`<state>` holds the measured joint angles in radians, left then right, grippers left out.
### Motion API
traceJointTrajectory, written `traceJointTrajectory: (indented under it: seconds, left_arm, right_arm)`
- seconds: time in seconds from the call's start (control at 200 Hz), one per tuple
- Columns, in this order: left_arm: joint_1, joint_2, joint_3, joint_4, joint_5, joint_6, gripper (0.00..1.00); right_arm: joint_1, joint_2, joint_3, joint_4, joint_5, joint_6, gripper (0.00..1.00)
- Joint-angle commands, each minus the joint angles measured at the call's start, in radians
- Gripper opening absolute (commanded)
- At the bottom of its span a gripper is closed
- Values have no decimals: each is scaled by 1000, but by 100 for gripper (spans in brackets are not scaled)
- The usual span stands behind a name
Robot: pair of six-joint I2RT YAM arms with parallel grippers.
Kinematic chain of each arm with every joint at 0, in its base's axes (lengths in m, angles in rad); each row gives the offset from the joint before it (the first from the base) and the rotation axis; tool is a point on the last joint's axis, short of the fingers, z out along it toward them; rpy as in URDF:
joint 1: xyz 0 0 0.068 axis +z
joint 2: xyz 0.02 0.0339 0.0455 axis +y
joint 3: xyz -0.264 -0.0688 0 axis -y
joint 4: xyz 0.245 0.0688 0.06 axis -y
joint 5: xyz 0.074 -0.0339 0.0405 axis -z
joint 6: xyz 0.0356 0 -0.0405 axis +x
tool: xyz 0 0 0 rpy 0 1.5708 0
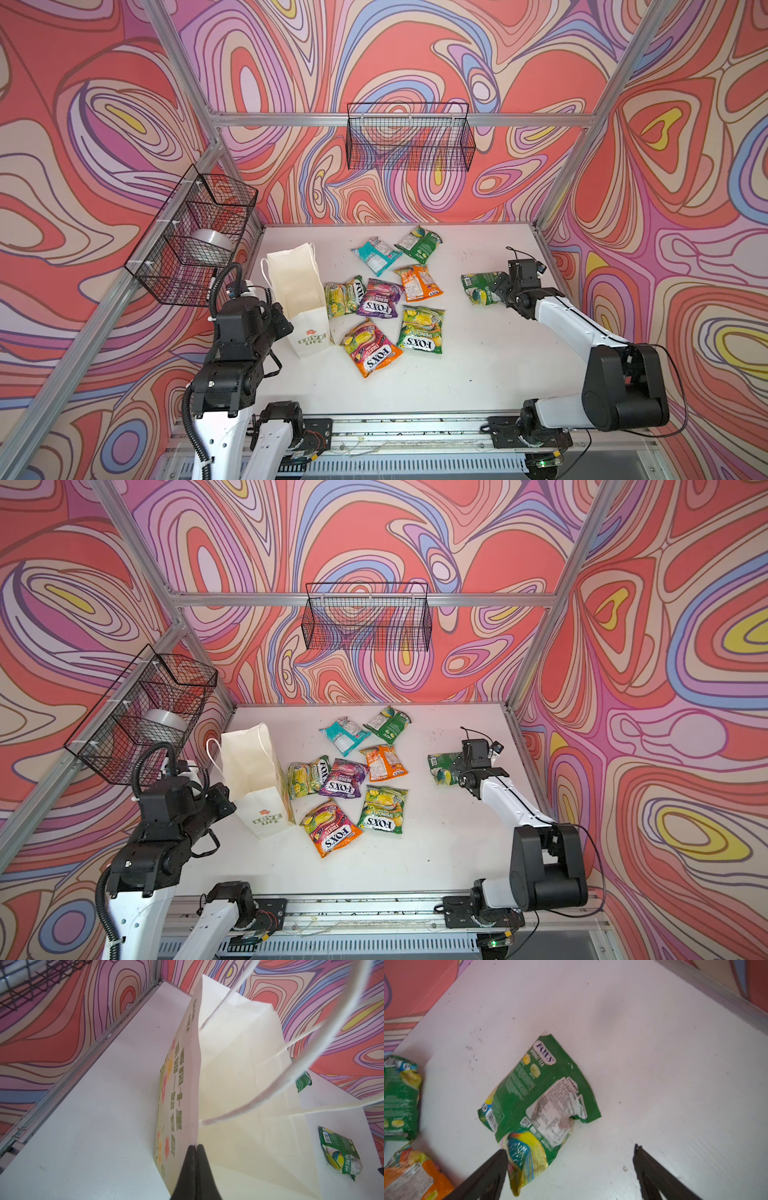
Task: Place the snacks into the paper bag
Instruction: Pick up the snack from the top-right of the table.
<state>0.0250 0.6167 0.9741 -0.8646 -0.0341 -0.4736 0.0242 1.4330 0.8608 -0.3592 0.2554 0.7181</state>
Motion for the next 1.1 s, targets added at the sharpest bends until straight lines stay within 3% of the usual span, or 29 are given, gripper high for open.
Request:
traceJointTrajectory:
  seconds: [0.0, 0.386, 0.621, 0.866, 1.092]
  left_arm:
    - [-16, -20, -18, 48, -8, 45, 0]
    - [-46, -60, -47, 9, 1, -4, 0]
    - [-46, -96, -85, 17, 24, -12, 0]
    - [-45, -66, -92, 29, 62, -4, 0]
    - [-39, -75, -100, 42, 92, -2, 0]
  right_arm:
    - [-30, 73, 23, 62, -20, -8, 98]
    - [-50, 365, 181, 101, -183, -82, 99]
    - [-51, 434, 202, 120, -261, -97, 95]
    - [-50, 425, 180, 129, -331, -90, 72]
    - [-50, 412, 158, 161, -381, -72, 42]
